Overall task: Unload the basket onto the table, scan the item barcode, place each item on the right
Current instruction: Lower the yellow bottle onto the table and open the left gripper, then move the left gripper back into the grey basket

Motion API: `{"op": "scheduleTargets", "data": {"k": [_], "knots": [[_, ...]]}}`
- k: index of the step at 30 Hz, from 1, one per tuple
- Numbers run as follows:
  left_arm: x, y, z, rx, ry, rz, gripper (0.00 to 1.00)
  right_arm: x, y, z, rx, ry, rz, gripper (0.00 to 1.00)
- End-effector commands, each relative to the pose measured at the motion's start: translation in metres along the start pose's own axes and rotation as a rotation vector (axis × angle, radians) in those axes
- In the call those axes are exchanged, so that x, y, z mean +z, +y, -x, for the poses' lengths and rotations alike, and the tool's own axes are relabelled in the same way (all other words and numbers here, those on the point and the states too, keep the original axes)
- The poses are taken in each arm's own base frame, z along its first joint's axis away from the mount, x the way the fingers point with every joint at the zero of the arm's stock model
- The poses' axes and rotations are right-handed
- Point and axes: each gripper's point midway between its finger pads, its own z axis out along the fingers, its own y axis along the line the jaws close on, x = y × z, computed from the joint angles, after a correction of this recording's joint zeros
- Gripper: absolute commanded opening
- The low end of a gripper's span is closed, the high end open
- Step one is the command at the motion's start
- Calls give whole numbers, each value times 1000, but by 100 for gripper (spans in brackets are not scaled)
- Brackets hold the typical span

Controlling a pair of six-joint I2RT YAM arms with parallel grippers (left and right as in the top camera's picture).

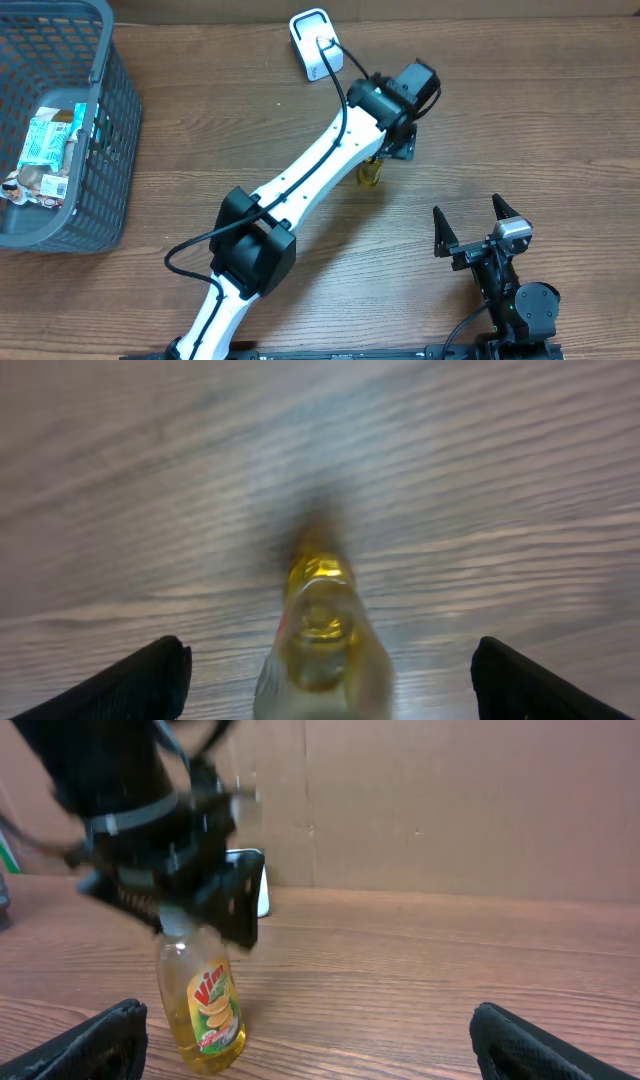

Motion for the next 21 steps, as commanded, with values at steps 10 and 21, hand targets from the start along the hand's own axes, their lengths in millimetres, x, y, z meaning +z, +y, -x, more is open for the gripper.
{"op": "scheduleTargets", "data": {"k": [10, 21], "knots": [[-89, 50, 52, -55, -125, -20, 85, 0, -2, -2, -7, -1, -11, 100], [-135, 127, 60, -189, -142, 30, 72, 0, -2, -2, -7, -1, -11, 100]]}}
